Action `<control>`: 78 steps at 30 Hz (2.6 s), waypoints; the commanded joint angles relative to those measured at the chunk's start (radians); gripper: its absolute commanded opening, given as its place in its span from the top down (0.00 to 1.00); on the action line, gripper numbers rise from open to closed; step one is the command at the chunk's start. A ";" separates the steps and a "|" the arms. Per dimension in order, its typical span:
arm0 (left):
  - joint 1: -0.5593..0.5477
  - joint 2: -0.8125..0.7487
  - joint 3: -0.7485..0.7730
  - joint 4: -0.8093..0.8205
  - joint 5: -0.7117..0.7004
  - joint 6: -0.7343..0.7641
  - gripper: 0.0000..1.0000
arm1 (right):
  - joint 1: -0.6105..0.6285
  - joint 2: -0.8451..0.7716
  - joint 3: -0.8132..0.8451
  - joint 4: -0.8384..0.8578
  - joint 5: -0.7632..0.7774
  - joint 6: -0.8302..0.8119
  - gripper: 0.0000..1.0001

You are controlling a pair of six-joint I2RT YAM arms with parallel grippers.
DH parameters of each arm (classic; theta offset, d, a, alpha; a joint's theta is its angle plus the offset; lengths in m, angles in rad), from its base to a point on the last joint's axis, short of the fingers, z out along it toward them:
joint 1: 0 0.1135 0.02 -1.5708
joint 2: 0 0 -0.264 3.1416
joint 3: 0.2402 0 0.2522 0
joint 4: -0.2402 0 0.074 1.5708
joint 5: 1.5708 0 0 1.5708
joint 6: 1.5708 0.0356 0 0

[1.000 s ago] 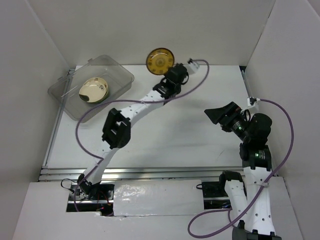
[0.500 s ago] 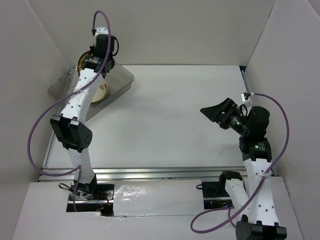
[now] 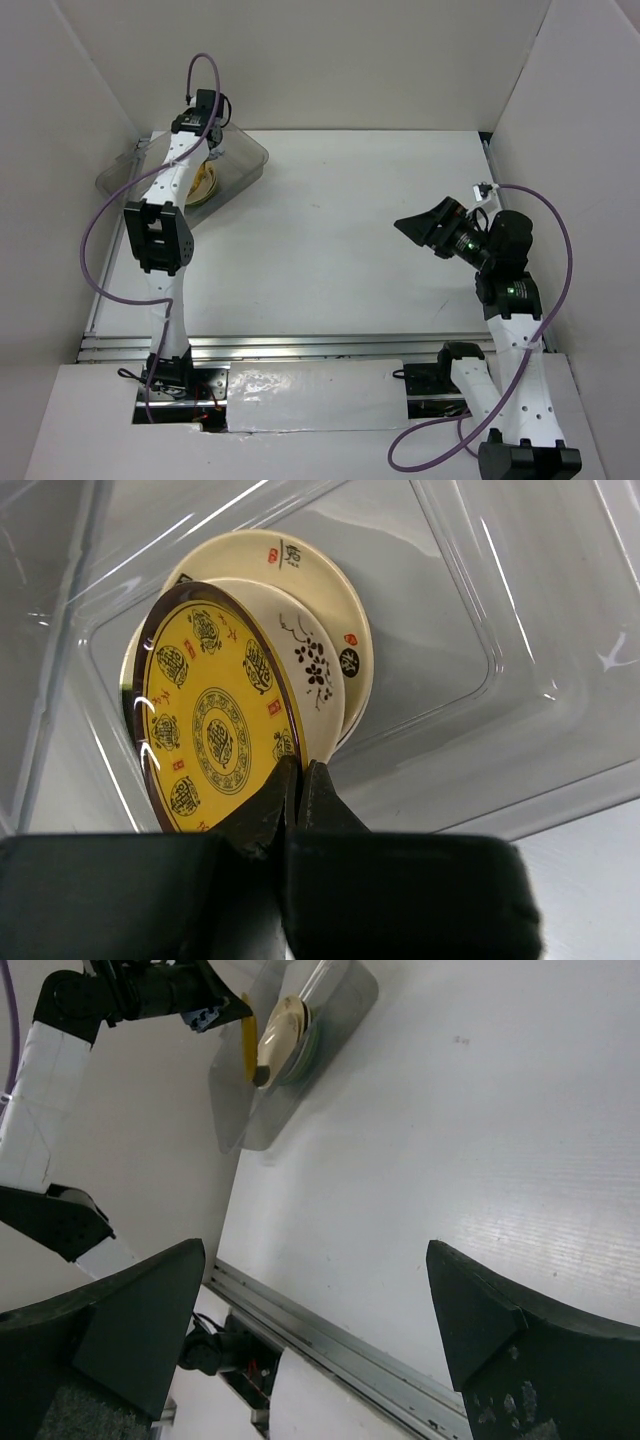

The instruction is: Place the plates into the plastic bin on the countertop

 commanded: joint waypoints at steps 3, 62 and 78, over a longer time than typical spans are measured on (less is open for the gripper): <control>0.019 0.041 0.031 0.069 0.009 0.005 1.00 | 0.017 0.017 0.019 0.059 0.007 -0.027 0.01; -0.138 -0.336 -0.022 0.025 -0.109 0.016 0.01 | 0.180 0.054 0.160 -0.005 0.241 -0.104 0.00; -0.171 -1.505 -1.024 -0.058 -0.040 -0.078 0.01 | 0.624 -0.007 0.553 -0.582 1.137 -0.245 0.00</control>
